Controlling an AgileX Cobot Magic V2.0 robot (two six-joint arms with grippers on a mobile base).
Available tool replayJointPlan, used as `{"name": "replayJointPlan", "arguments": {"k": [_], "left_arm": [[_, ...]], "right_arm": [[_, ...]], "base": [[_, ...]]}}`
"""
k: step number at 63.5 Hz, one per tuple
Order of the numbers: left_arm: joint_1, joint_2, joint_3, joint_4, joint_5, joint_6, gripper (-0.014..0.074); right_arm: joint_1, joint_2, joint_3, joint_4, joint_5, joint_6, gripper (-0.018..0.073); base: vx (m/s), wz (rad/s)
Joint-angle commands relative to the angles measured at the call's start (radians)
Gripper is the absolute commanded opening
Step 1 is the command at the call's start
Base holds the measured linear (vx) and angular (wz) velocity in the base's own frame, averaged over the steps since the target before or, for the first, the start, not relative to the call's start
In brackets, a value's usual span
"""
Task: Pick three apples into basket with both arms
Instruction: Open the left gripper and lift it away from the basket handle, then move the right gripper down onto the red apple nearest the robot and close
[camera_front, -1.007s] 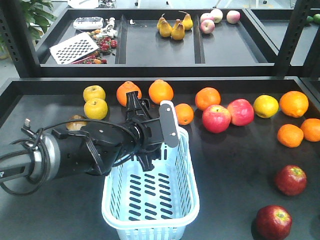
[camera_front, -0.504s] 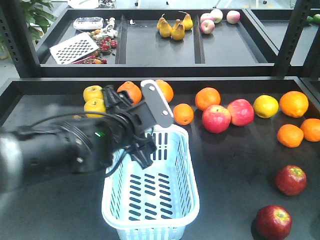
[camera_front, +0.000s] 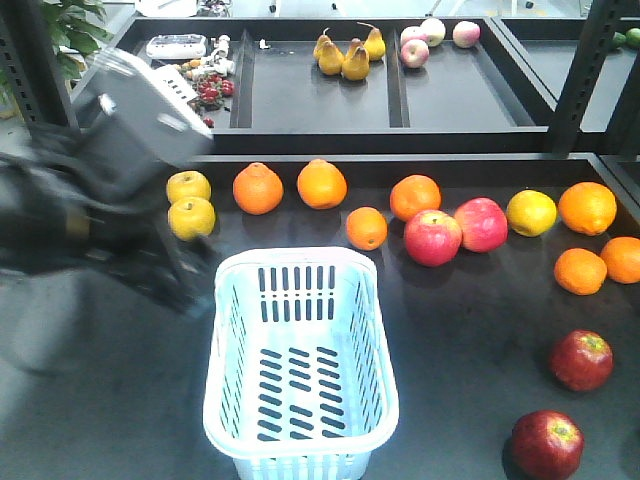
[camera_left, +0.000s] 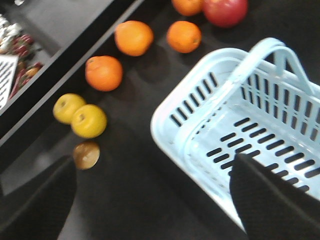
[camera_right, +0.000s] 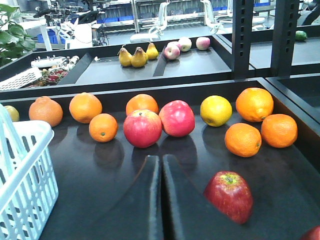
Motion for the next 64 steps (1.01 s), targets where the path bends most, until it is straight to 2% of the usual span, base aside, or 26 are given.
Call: {"name": "replayJointPlan", "arguments": {"k": [1, 18, 28, 42, 48, 51, 57, 64], "left_arm": [[0.043, -0.102, -0.019, -0.005, 0.016, -0.015, 0.0589], [0.212, -0.326, 0.145, -0.004, 0.033, -0.021, 0.0589], [0.292, -0.426, 0.285, -0.005, 0.008, -0.121, 0.0589], [0.309, -0.475, 0.336, -0.064, 0.007, -0.209, 0.0589], [0.309, -0.475, 0.336, -0.074, -0.023, -0.217, 0.0589], [0.309, -0.475, 0.336, -0.07, -0.037, -0.217, 0.0589], [0.309, -0.475, 0.336, -0.069, -0.051, -0.215, 0.0589], [0.309, -0.475, 0.336, -0.069, -0.049, -0.215, 0.0589]], "right_arm": [[-0.005, -0.013, 0.014, -0.003, -0.075, -0.009, -0.0009], [-0.005, -0.013, 0.014, -0.003, -0.075, -0.009, -0.0009], [-0.005, -0.013, 0.014, -0.008, -0.075, -0.015, -0.0009], [-0.005, -0.013, 0.014, -0.008, -0.075, -0.014, -0.0009], [-0.005, -0.013, 0.014, -0.006, -0.079, -0.007, -0.0009], [-0.005, -0.013, 0.014, 0.026, -0.083, 0.02, -0.0009], [-0.005, -0.013, 0.014, 0.171, -0.095, 0.121, -0.0009], [-0.005, -0.013, 0.01, 0.207, -0.216, 0.103, -0.0009]], "base": [[0.0, 0.0], [0.0, 0.0], [0.0, 0.0], [0.0, 0.0], [0.0, 0.0], [0.0, 0.0], [0.0, 0.0], [0.0, 0.0]]}}
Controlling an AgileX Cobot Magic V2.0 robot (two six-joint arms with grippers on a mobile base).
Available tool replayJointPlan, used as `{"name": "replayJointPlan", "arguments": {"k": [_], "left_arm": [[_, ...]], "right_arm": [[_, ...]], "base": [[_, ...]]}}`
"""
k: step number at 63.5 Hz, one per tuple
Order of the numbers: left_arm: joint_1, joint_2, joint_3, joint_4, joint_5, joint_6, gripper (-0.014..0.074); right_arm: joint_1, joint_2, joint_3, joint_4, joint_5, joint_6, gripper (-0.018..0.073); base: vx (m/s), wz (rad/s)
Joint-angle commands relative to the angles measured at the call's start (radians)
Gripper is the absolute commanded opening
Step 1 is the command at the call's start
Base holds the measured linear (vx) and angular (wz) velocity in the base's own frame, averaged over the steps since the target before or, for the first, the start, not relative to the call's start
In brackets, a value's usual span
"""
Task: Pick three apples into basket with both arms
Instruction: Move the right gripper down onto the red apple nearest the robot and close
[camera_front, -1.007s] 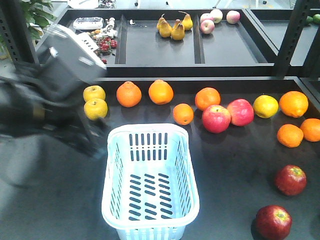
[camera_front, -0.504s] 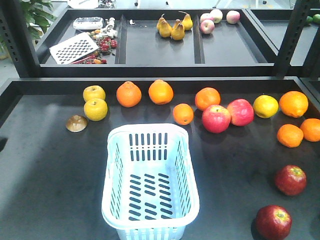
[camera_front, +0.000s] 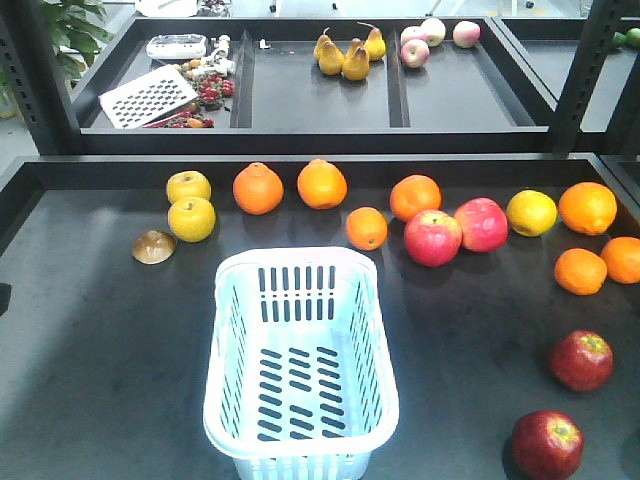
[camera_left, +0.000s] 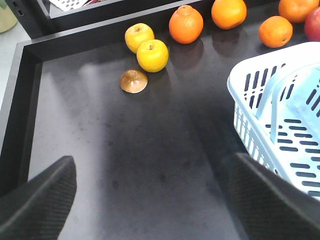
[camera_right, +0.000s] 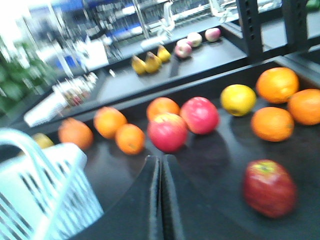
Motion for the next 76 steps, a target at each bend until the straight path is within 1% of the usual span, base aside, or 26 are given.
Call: {"name": "replayJointPlan", "arguments": {"k": [1, 5, 8, 17, 25, 31, 35, 43, 48, 55, 66, 72, 76], "left_arm": [[-0.001, -0.006, -0.025, 0.017, -0.059, -0.012, 0.0589], [-0.001, -0.006, -0.025, 0.018, -0.052, -0.012, 0.0589], [-0.001, -0.006, -0.025, 0.016, -0.044, -0.012, 0.0589], [-0.001, -0.004, -0.025, 0.016, -0.043, -0.012, 0.0589], [-0.001, -0.004, -0.025, 0.016, -0.043, -0.012, 0.0589], [-0.001, -0.004, -0.025, 0.016, -0.043, -0.012, 0.0589], [-0.001, -0.004, -0.025, 0.016, -0.043, -0.012, 0.0589], [-0.001, -0.004, -0.025, 0.016, -0.043, -0.012, 0.0589], [-0.001, -0.004, -0.025, 0.016, -0.043, -0.012, 0.0589], [-0.001, -0.004, -0.025, 0.016, -0.043, -0.012, 0.0589], [-0.001, -0.004, -0.025, 0.016, -0.043, -0.012, 0.0589], [-0.001, -0.004, -0.025, 0.016, -0.043, -0.012, 0.0589], [-0.001, -0.004, -0.025, 0.016, -0.043, -0.012, 0.0589]], "right_arm": [[-0.005, -0.013, 0.006, 0.032, -0.179, -0.008, -0.0009], [-0.005, -0.013, -0.026, 0.032, -0.189, -0.034, -0.0009], [-0.005, -0.012, -0.058, 0.032, -0.159, -0.05, -0.0009], [-0.005, 0.047, -0.217, 0.029, 0.03, -0.103, -0.0009], [-0.005, 0.183, -0.368, 0.027, 0.197, -0.151, -0.0009], [-0.005, 0.336, -0.485, 0.027, 0.369, -0.176, -0.0009], [-0.005, 0.427, -0.56, 0.008, 0.461, -0.193, -0.0009], [-0.005, 0.601, -0.65, -0.017, 0.6, -0.202, -0.0009], [-0.005, 0.693, -0.685, -0.016, 0.609, -0.201, -0.0009], [-0.005, 0.776, -0.692, -0.017, 0.607, -0.202, -0.0009], [-0.005, 0.854, -0.692, -0.078, 0.611, -0.204, -0.0001], [-0.005, 0.886, -0.692, -0.104, 0.614, -0.206, 0.0039], [-0.005, 0.908, -0.692, -0.104, 0.614, -0.206, 0.0091]], "base": [[0.0, 0.0], [0.0, 0.0], [0.0, 0.0], [0.0, 0.0], [0.0, 0.0], [0.0, 0.0], [0.0, 0.0], [0.0, 0.0], [0.0, 0.0], [0.0, 0.0], [0.0, 0.0], [0.0, 0.0], [0.0, 0.0]]}}
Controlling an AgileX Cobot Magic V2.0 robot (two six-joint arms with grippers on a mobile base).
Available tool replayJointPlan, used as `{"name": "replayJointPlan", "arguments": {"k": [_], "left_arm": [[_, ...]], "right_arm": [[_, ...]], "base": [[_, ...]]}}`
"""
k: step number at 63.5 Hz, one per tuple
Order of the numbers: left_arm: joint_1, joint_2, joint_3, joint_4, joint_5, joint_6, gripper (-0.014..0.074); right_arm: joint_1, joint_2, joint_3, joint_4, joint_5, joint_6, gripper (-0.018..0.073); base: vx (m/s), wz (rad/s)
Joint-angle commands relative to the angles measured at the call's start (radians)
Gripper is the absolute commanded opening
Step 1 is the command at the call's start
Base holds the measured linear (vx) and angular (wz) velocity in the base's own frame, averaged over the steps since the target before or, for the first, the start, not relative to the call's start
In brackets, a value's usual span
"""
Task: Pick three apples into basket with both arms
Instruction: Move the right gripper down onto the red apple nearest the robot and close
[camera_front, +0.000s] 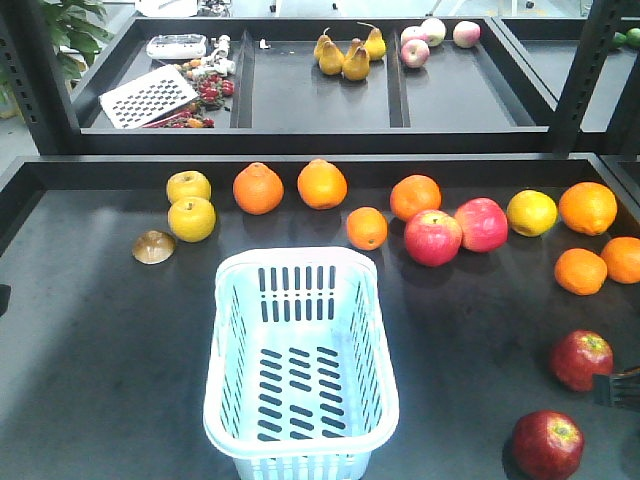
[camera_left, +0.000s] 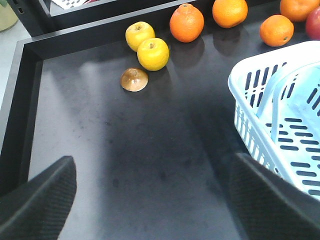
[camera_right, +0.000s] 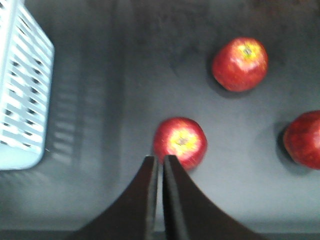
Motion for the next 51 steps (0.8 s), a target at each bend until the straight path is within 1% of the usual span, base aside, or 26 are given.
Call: {"name": "replayJointPlan", "arguments": {"k": [1, 12, 15, 19, 20, 27, 37, 51], "left_arm": [[-0.001, -0.004, -0.025, 0.016, -0.048, -0.011, 0.0589], [-0.001, -0.004, -0.025, 0.016, -0.048, -0.011, 0.0589], [-0.001, -0.004, -0.025, 0.016, -0.048, -0.011, 0.0589], [-0.001, -0.004, -0.025, 0.016, -0.048, -0.011, 0.0589], [-0.001, -0.004, -0.025, 0.016, -0.048, -0.011, 0.0589], [-0.001, -0.004, -0.025, 0.016, -0.048, -0.011, 0.0589], [-0.001, -0.004, -0.025, 0.016, -0.048, -0.011, 0.0589], [-0.001, -0.004, -0.025, 0.016, -0.048, -0.011, 0.0589]], "right_arm": [[-0.005, 0.025, -0.035, -0.016, -0.045, -0.014, 0.0105], [-0.005, 0.044, -0.035, -0.014, -0.044, -0.013, 0.0349], [-0.005, 0.044, -0.035, -0.014, -0.048, -0.012, 0.0444], [-0.005, 0.044, -0.035, -0.015, -0.057, -0.012, 0.0538], [-0.005, 0.044, -0.035, -0.015, -0.063, -0.012, 0.0573], [-0.007, 0.048, -0.035, -0.031, -0.098, -0.008, 0.0725], [-0.007, 0.107, -0.035, -0.071, -0.098, 0.048, 0.0721], [-0.007, 0.306, -0.035, -0.079, -0.135, 0.049, 0.0701]], "base": [[0.0, 0.0], [0.0, 0.0], [0.0, 0.0], [0.0, 0.0], [0.0, 0.0], [0.0, 0.0], [0.0, 0.0], [0.0, 0.0]]}}
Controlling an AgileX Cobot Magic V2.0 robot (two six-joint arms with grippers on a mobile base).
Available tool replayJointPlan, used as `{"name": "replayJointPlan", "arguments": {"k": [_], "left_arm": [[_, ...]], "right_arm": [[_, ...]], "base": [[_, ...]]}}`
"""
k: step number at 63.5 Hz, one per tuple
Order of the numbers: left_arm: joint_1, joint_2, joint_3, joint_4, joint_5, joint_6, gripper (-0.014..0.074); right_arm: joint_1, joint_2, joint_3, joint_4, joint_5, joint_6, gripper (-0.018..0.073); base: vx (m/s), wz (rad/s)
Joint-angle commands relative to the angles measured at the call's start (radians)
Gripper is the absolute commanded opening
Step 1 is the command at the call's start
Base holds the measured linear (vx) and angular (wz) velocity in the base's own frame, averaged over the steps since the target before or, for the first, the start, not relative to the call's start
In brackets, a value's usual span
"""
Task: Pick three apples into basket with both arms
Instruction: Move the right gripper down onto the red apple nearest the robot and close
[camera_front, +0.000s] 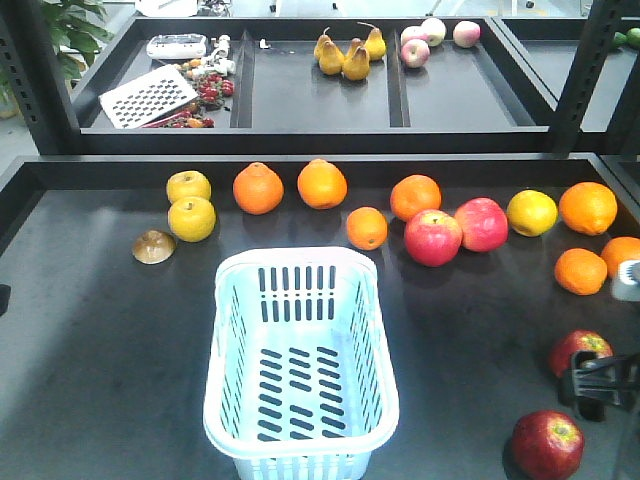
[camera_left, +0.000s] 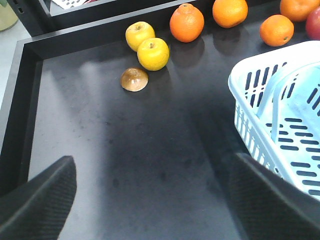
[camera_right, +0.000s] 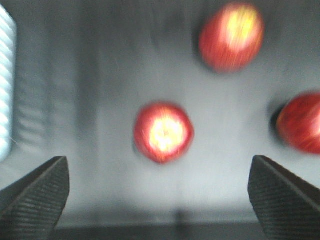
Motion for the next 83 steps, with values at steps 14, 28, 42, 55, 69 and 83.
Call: {"name": "replayJointPlan", "arguments": {"k": [14, 28, 42, 55, 69, 83], "left_arm": [[-0.001, -0.004, -0.025, 0.016, -0.048, -0.011, 0.0589], [-0.001, -0.004, -0.025, 0.016, -0.048, -0.011, 0.0589], [-0.001, -0.004, -0.025, 0.016, -0.048, -0.011, 0.0589], [-0.001, -0.004, -0.025, 0.016, -0.048, -0.011, 0.0589], [-0.001, -0.004, -0.025, 0.016, -0.048, -0.011, 0.0589], [-0.001, -0.004, -0.025, 0.016, -0.048, -0.011, 0.0589]], "right_arm": [[-0.007, 0.253, -0.031, -0.002, -0.179, 0.008, 0.0687], [-0.007, 0.438, -0.031, 0.007, -0.319, 0.01, 0.0678], [-0.007, 0.592, -0.031, 0.007, -0.376, 0.029, 0.0667], [-0.006, 0.655, -0.031, 0.012, -0.379, 0.031, 0.0574], [-0.006, 0.647, -0.031, 0.024, -0.358, 0.03, 0.0303], [-0.003, 0.48, -0.031, 0.063, -0.292, 0.025, 0.023]], "base": [[0.0, 0.0], [0.0, 0.0], [0.0, 0.0], [0.0, 0.0], [0.0, 0.0], [0.0, 0.0]]}}
